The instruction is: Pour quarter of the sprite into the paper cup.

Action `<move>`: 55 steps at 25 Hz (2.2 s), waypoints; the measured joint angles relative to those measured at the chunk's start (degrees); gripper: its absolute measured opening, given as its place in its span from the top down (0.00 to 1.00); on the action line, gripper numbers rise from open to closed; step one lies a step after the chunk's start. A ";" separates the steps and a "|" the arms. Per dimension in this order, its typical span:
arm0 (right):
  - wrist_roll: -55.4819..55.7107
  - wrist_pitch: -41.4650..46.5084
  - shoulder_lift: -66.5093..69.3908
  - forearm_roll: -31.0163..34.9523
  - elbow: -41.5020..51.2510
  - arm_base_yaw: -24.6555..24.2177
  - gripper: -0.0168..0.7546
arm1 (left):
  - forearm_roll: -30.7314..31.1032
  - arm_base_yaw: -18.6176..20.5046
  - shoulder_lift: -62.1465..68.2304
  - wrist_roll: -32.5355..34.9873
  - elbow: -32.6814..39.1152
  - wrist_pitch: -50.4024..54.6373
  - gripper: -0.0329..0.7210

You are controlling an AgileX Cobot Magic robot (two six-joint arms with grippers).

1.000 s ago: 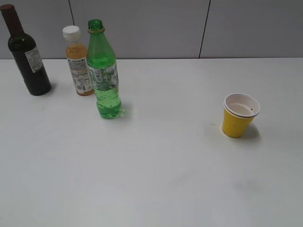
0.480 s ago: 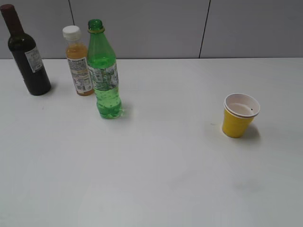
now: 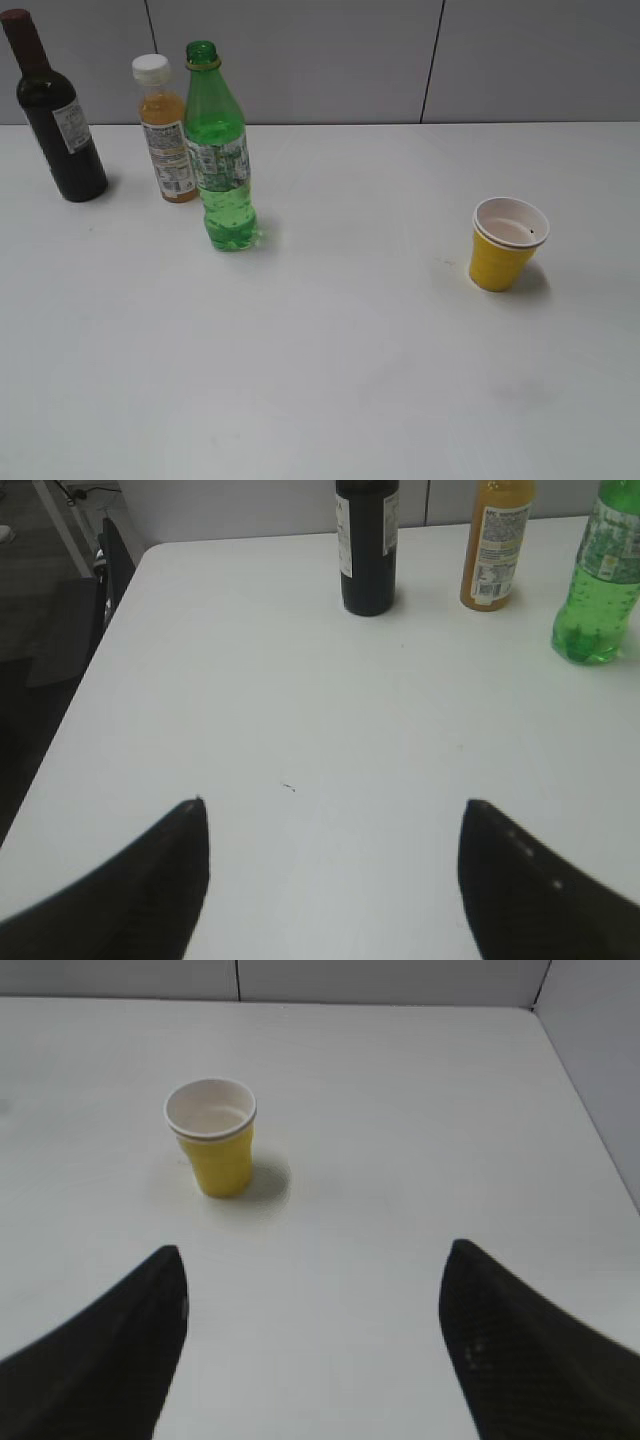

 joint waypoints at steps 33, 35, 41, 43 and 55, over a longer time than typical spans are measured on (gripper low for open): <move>-3.65 -62.33 31.51 0.00 15.47 0.00 0.21 | 0.00 0.00 0.00 0.00 0.00 0.00 0.17; -3.59 -66.77 36.77 -0.05 15.48 0.00 0.21 | 0.00 0.00 0.00 0.00 0.00 0.00 0.17; -0.10 -82.16 52.71 -3.30 15.48 0.00 0.21 | 0.00 0.00 0.00 0.00 0.00 0.00 0.17; 2.10 -88.10 57.86 -6.28 15.48 0.00 0.21 | 0.00 0.00 0.00 0.00 0.00 0.00 0.17; 4.46 -102.16 77.62 -12.11 15.66 0.00 0.21 | 0.00 0.00 0.00 0.00 0.00 0.00 0.17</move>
